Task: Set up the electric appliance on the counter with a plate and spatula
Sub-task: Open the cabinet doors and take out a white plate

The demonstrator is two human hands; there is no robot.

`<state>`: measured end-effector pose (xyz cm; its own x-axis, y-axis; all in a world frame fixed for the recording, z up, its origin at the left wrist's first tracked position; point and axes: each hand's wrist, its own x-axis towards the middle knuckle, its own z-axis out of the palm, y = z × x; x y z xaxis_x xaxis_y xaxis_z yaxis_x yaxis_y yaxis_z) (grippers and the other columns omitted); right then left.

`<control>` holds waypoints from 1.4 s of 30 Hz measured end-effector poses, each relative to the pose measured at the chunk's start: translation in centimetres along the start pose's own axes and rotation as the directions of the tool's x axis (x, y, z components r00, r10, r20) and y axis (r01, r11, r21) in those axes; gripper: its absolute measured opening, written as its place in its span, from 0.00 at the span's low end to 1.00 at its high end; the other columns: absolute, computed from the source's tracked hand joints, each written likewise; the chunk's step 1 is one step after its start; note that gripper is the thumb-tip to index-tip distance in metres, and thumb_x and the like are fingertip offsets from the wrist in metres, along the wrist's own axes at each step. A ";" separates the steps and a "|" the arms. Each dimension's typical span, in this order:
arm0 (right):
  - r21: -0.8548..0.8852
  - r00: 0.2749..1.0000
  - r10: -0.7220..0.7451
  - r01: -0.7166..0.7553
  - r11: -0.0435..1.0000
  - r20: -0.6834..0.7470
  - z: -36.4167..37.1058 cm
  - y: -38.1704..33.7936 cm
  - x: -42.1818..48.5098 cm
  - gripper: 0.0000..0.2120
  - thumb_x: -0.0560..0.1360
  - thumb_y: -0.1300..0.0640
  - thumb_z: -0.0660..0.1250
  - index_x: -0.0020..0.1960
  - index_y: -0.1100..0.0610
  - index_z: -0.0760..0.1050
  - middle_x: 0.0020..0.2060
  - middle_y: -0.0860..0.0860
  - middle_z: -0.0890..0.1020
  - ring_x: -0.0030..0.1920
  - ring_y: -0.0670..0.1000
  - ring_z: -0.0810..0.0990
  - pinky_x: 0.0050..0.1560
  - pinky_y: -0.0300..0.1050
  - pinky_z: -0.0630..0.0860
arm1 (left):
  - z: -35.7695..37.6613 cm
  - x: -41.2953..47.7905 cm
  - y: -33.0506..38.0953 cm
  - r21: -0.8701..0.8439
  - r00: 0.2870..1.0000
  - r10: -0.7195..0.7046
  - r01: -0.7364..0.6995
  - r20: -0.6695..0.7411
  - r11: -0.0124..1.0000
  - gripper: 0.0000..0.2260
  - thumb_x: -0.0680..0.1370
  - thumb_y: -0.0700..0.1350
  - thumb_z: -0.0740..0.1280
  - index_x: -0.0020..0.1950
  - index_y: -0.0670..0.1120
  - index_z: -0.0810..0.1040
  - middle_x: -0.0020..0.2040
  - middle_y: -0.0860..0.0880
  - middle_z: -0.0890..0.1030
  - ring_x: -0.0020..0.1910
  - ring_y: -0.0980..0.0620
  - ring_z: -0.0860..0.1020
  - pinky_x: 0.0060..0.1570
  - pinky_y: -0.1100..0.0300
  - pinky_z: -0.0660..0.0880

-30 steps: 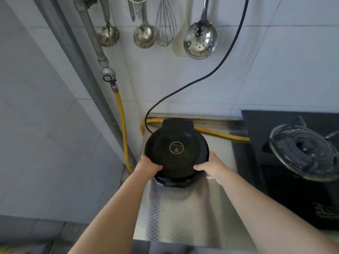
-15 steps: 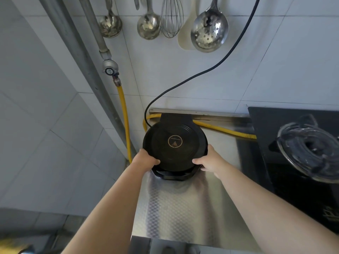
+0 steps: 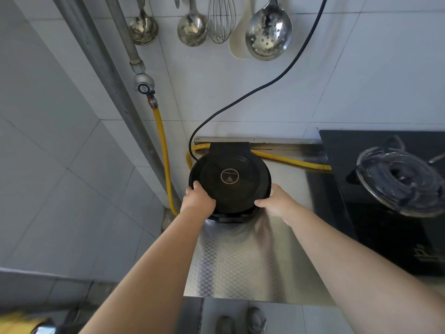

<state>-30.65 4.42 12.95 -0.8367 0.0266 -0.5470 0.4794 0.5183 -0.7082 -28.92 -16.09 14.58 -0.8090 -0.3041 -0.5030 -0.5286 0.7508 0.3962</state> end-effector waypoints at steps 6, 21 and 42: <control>0.006 0.999 0.024 -0.024 1.000 -0.038 -0.2 1.3 -3.0 0.26 0.74 0.58 0.69 0.69 0.61 0.68 0.45 0.50 0.78 0.52 0.55 0.76 0.62 0.54 0.75 | 1.6 -1.8 1.1 0.096 0.971 0.236 -0.232 -0.041 0.968 0.32 0.79 0.48 0.63 0.79 0.46 0.52 0.79 0.43 0.54 0.77 0.41 0.55 0.74 0.47 0.60; 0.036 0.991 0.118 -0.116 0.993 -0.055 -6.2 11.1 -12.7 0.20 0.77 0.58 0.67 0.67 0.61 0.72 0.59 0.62 0.79 0.50 0.56 0.79 0.60 0.54 0.76 | 9.9 -11.7 4.3 0.117 0.837 0.510 -0.497 -0.198 0.860 0.21 0.80 0.46 0.60 0.74 0.45 0.67 0.72 0.46 0.69 0.72 0.45 0.65 0.72 0.51 0.62; 0.005 0.987 0.158 -0.158 0.987 -0.022 -8.8 30.9 -27.8 0.17 0.77 0.57 0.65 0.65 0.58 0.74 0.50 0.55 0.78 0.46 0.53 0.79 0.48 0.46 0.77 | 25.5 -32.0 -2.0 0.204 0.923 0.385 -0.381 0.024 0.902 0.22 0.81 0.48 0.58 0.76 0.47 0.62 0.74 0.46 0.67 0.71 0.45 0.66 0.67 0.50 0.68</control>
<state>5.06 27.16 10.19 -0.7562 0.1273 -0.6418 0.6068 0.5032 -0.6152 4.66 7.10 10.26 -0.9435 0.0225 -0.3306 -0.1158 0.9124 0.3925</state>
